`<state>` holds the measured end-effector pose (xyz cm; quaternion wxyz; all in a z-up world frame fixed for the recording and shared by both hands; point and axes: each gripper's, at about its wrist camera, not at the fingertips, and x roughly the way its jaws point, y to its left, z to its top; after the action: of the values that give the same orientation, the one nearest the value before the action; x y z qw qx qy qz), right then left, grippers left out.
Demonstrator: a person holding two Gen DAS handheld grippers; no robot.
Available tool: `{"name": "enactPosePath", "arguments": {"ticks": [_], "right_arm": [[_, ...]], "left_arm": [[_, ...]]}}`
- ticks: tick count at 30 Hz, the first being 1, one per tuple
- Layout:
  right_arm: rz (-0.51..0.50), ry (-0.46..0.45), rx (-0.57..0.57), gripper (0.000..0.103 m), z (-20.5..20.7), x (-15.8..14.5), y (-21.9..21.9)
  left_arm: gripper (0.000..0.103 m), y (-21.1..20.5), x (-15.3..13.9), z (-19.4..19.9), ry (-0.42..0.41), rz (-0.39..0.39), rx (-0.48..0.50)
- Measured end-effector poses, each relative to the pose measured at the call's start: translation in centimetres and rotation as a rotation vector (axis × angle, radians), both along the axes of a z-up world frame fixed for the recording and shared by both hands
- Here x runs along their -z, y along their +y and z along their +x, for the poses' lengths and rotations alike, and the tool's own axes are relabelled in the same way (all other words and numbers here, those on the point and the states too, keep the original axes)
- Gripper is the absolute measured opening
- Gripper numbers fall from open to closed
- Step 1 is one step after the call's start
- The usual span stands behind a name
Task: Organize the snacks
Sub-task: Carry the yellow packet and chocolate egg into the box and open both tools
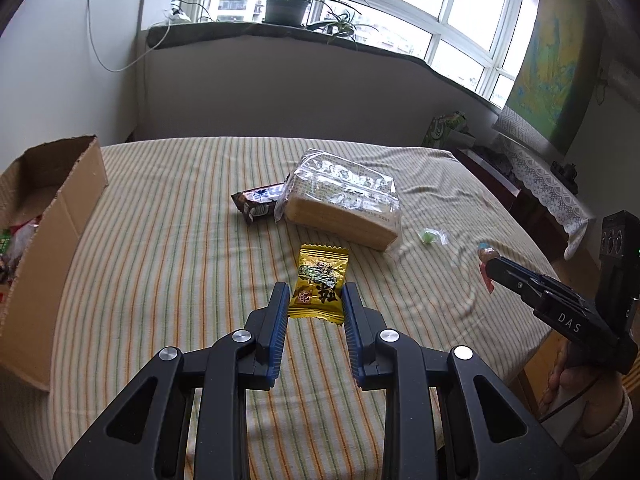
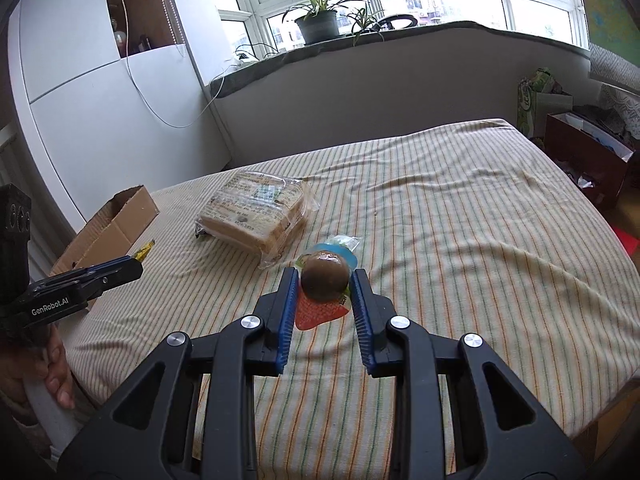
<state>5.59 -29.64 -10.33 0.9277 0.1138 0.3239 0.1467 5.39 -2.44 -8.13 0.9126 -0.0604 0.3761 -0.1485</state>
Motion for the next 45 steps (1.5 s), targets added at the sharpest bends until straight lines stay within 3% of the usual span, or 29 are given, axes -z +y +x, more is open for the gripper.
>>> {"name": "enactPosePath", "arguments": {"ticks": [8, 16, 23, 35, 39, 45], "right_arm": [[-0.028, -0.062, 0.006, 0.028, -0.3, -3.2, 0.1], [-0.072, -0.073, -0.056, 0.028, -0.3, -4.6, 3.7], [-0.112, -0.104, -0.196, 0.028, 0.1, -6.1, 12.0], [-0.133, -0.177, -0.547, 0.028, -0.1, -8.2, 30.9], [-0.133, -0.173, -0.609, 0.028, 0.0, -7.9, 34.6], [-0.149, -0.165, -0.638, 0.028, 1.2, -7.5, 37.2]], "left_arm": [[0.025, -0.1, -3.9, -0.2, -0.102, -0.014, 0.010], [0.025, 1.9, -4.3, -1.2, -0.129, -0.046, -0.021], [0.025, 8.1, -4.3, -2.8, -0.158, -0.083, -0.136], [0.025, 21.9, -3.4, -6.0, -0.169, -0.072, -0.423], [0.025, 24.5, -3.0, -6.3, -0.162, -0.066, -0.480], [0.025, 25.4, -2.2, -5.6, -0.155, -0.074, -0.479]]}}
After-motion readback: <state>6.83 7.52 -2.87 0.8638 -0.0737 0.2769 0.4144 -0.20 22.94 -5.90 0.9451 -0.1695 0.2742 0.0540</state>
